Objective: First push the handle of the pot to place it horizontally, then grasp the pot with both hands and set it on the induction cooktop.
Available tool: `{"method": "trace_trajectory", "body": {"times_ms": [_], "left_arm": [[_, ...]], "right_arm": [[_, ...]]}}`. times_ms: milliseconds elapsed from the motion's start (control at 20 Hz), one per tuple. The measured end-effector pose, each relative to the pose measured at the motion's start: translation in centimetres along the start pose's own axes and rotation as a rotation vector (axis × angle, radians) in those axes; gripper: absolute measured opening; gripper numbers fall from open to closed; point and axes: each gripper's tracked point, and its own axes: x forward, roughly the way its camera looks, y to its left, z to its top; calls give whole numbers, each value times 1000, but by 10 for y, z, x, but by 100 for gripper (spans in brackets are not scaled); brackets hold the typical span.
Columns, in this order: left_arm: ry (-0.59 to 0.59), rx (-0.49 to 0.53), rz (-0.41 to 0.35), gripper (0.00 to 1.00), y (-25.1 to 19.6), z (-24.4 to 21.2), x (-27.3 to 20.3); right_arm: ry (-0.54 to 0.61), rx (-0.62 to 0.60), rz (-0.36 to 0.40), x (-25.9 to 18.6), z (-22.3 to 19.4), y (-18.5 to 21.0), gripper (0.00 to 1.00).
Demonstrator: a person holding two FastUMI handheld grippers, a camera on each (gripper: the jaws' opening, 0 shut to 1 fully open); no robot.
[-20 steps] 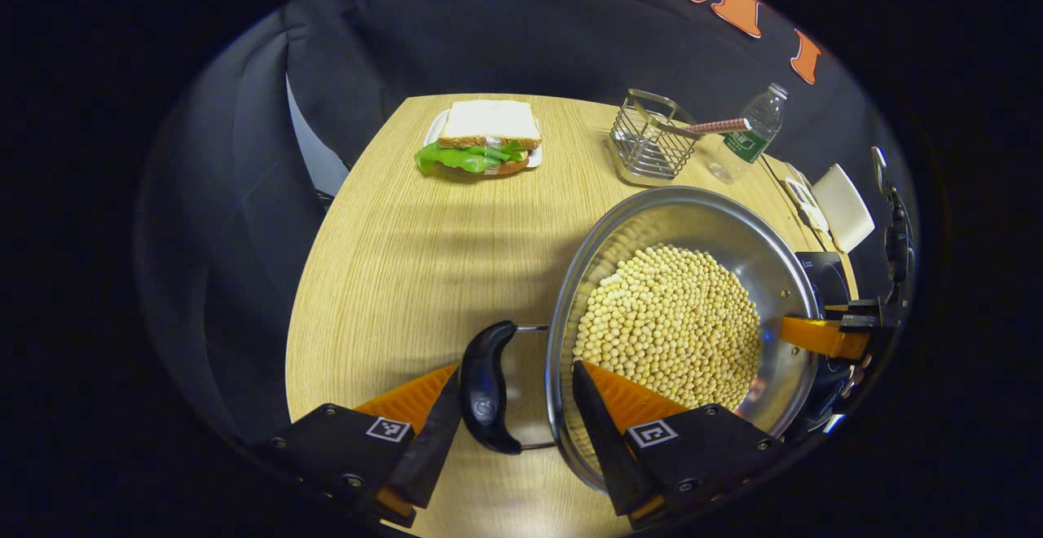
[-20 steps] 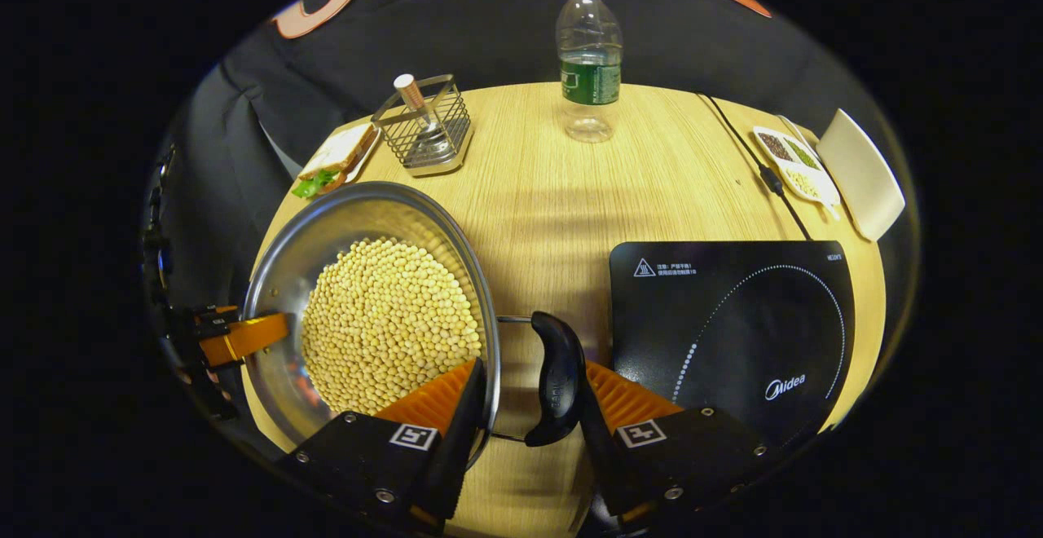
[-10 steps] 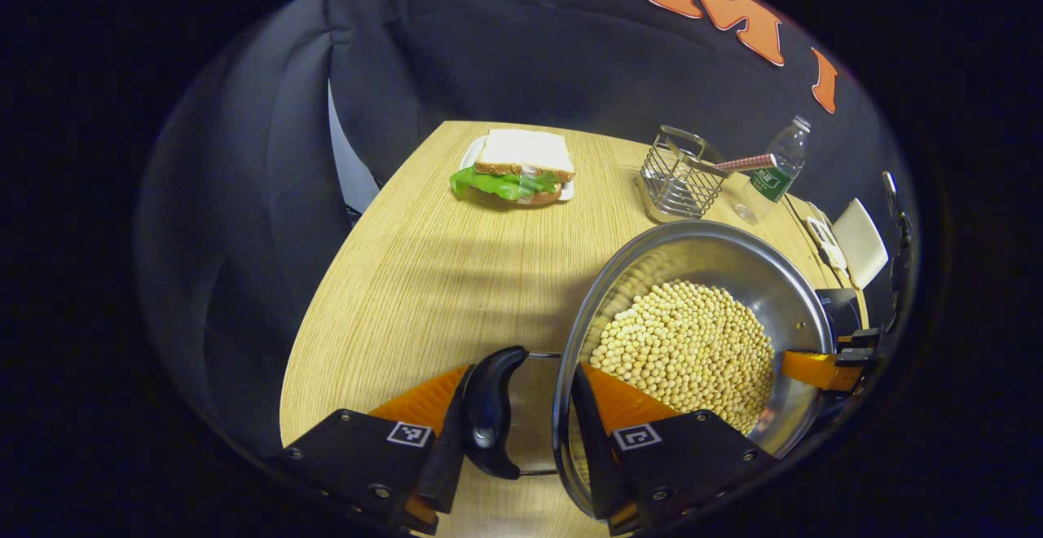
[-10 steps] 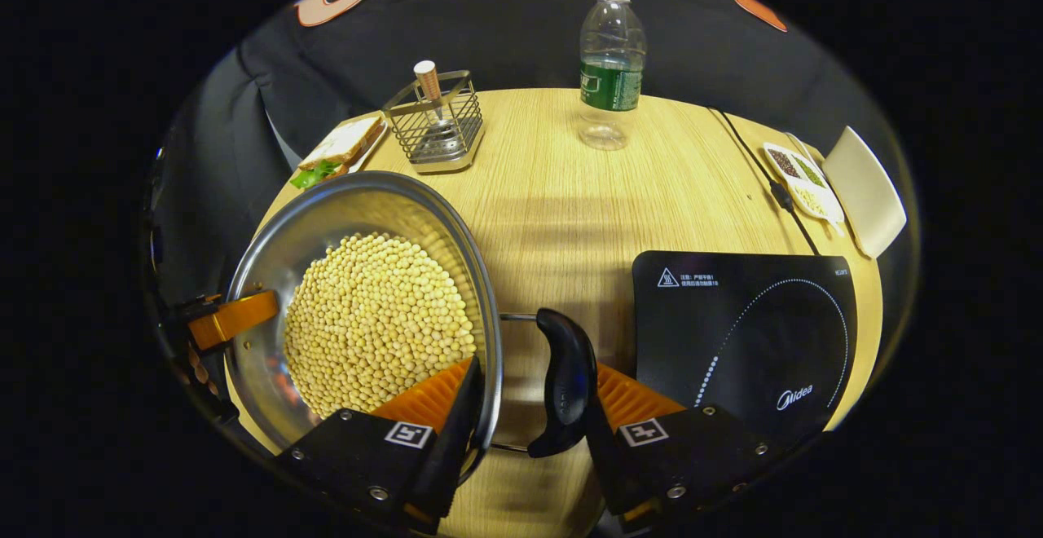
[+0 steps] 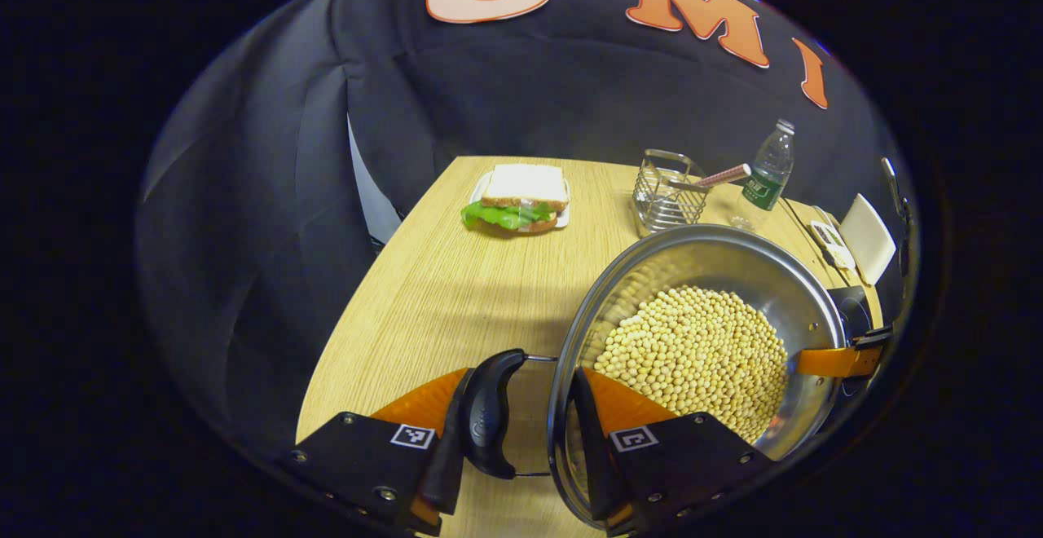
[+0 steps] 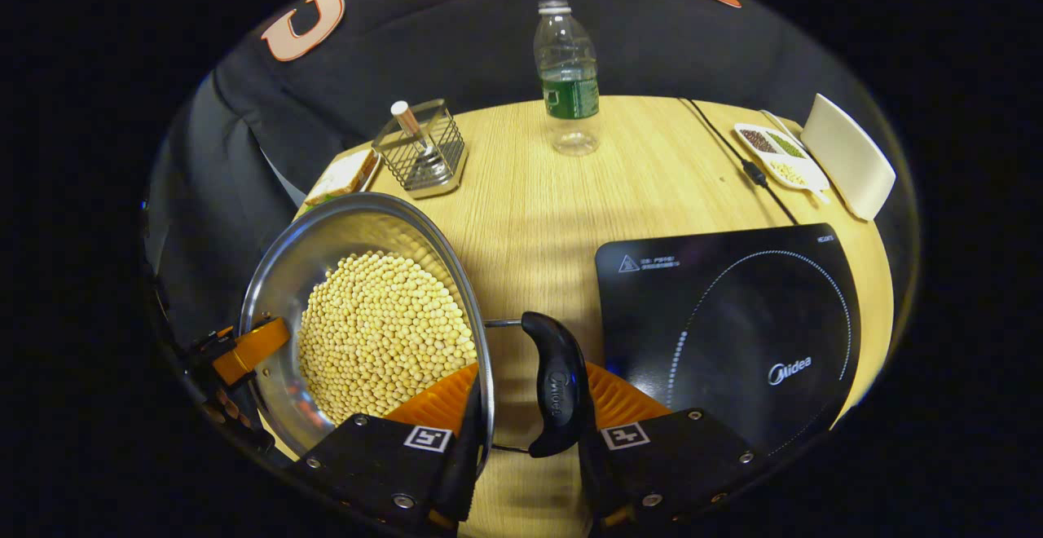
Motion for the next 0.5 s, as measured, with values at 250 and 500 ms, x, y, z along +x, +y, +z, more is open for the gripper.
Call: {"method": "trace_trajectory", "body": {"times_ms": [250, 500], "left_arm": [[-43, 2, 11, 63, -24, 18, -37], [-70, 56, 12, 63, -49, 38, -62]], "right_arm": [[-76, -1, 4, -22, 12, -16, 52], [-108, 45, 10, -37, 13, -30, 48]]}}
